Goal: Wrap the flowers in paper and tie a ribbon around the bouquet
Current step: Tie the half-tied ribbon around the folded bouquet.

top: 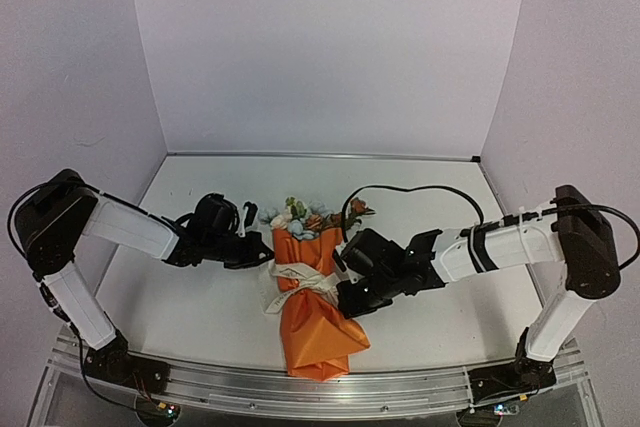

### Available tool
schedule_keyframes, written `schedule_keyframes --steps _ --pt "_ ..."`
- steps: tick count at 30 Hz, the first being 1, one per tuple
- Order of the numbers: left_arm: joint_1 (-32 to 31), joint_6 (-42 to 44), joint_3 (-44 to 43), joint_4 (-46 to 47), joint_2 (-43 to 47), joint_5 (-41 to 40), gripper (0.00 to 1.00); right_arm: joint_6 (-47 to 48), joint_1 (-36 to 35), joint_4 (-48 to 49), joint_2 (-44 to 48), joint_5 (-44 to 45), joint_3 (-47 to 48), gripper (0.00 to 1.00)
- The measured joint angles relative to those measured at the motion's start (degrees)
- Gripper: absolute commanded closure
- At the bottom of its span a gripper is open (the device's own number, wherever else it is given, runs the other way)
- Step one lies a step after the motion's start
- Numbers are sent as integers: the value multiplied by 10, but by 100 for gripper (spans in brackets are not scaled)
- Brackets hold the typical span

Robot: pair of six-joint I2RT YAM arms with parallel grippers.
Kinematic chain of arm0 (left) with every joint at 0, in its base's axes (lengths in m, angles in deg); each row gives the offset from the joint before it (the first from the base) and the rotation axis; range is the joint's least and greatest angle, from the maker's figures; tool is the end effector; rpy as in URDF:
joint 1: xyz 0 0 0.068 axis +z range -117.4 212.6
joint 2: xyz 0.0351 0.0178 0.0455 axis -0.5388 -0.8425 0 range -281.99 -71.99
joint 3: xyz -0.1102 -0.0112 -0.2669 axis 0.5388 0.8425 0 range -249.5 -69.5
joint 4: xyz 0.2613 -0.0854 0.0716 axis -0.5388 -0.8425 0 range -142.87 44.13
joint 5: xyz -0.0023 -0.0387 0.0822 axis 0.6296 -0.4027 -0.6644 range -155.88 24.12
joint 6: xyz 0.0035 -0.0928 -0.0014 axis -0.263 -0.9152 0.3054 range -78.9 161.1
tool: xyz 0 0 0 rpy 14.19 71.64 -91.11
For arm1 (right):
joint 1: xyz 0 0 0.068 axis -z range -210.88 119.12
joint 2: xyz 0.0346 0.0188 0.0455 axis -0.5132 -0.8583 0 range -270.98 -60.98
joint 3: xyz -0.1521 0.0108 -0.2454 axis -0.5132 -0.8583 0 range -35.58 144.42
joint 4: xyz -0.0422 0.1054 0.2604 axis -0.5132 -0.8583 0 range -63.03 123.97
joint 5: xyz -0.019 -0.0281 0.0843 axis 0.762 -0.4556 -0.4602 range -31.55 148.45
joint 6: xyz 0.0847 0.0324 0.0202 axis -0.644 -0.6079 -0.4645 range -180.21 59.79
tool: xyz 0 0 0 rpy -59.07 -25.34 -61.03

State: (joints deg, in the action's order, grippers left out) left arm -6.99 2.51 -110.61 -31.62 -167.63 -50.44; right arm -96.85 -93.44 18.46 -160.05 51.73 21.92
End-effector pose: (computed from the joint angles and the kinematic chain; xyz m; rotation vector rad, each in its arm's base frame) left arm 0.2713 -0.2532 0.1086 0.1754 2.4511 -0.9745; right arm 0.1712 0.3512 0.1252 -0.6669 2.6838 0.7275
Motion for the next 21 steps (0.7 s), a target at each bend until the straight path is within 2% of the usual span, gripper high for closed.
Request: schedule_keyframes --steps 5,8,10,14,18,21 --pt "21 24 -50 14 -28 40 99 -10 0 -1 -2 27 17 100" --pt "21 38 -58 10 -29 56 93 -12 0 -4 -2 45 21 100" --pt "21 44 -61 2 -29 60 85 -11 0 -12 -2 57 23 100" --pt "21 47 -59 -21 -12 57 64 -11 1 -26 -1 74 29 100" --pt "21 35 -40 -36 44 49 48 -11 3 -33 1 81 30 100" --pt "21 19 -24 -39 80 44 41 -10 3 -38 1 84 31 100"
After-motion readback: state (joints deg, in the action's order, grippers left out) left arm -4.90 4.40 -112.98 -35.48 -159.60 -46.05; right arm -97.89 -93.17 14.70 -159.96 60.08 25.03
